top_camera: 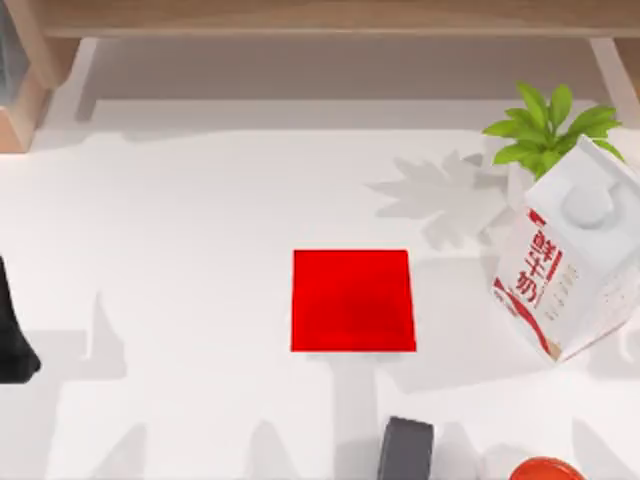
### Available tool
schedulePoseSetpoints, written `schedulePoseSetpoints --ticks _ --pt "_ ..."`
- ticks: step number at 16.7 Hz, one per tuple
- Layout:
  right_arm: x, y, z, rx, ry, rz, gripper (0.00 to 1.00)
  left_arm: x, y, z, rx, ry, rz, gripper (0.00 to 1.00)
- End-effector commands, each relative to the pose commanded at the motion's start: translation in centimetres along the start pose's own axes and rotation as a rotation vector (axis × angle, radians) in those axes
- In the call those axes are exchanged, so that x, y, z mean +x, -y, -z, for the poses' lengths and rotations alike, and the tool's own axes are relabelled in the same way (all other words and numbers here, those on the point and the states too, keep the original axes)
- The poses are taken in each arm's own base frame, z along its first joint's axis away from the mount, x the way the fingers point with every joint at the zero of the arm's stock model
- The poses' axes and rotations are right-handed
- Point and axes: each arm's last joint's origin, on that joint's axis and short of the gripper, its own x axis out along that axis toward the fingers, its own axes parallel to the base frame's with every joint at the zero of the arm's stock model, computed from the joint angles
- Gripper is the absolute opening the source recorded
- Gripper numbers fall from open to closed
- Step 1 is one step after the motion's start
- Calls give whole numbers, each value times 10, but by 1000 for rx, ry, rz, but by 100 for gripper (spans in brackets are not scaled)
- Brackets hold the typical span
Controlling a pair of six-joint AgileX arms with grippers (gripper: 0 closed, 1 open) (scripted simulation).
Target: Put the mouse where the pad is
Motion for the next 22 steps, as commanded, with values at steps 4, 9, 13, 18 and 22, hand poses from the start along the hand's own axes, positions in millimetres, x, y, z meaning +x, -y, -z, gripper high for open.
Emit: schedulePoseSetpoints --ticks 4,9,13,18,22 --pt "0 1 -4 -31 -25 5 100 0 0 0 0 0 0 100" --pt "10 5 -34 -285 -237 14 100 0 0 0 0 0 0 100" --pt "38 14 -64 -621 -516 -69 100 0 0 0 0 0 0 100" --pt "99 35 -85 -1047 -868 -389 100 0 0 0 0 0 0 100" --pt "155 60 -76 -1281 -1043 -786 100 0 0 0 0 0 0 100"
